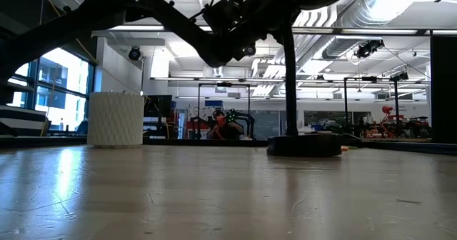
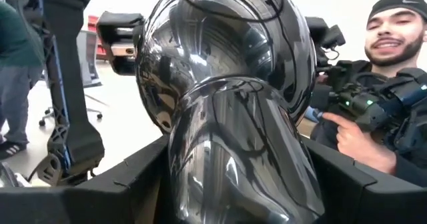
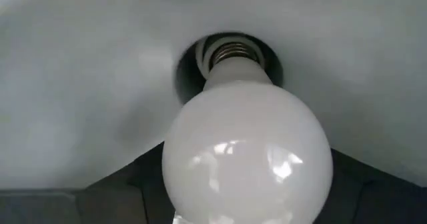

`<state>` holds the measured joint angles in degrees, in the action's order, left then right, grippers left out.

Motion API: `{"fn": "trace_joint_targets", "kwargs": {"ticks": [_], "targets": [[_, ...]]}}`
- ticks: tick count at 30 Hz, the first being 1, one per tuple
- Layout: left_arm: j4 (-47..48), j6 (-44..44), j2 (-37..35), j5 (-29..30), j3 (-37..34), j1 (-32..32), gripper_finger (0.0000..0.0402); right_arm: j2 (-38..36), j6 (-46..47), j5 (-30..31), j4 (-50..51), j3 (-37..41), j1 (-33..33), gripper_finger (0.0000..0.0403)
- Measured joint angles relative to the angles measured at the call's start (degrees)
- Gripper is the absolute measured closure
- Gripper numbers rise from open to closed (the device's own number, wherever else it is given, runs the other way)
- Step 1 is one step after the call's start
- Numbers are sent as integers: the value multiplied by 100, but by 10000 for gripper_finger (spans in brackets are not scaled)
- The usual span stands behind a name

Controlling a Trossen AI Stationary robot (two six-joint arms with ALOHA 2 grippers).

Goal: Screw lightbulb
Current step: Insert the light bulb into the desk lamp

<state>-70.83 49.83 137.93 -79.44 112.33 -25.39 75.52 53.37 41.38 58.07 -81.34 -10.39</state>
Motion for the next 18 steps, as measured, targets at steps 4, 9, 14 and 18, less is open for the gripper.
{"fn": "trace_joint_targets", "kwargs": {"ticks": [4,9,14,18], "targets": [[-13,-51,-14,11,7,9,138,-236,62,-100,-87,0,2,157],[23,-71,-22,3,9,33,138,-388,-101,-232,-96,0,13,157],[40,-67,-22,-92,9,33,138,-372,-1383,-601,-118,-2,24,157],[36,-42,-22,-165,10,38,138,-352,-2284,-959,-57,-4,22,157]]}}
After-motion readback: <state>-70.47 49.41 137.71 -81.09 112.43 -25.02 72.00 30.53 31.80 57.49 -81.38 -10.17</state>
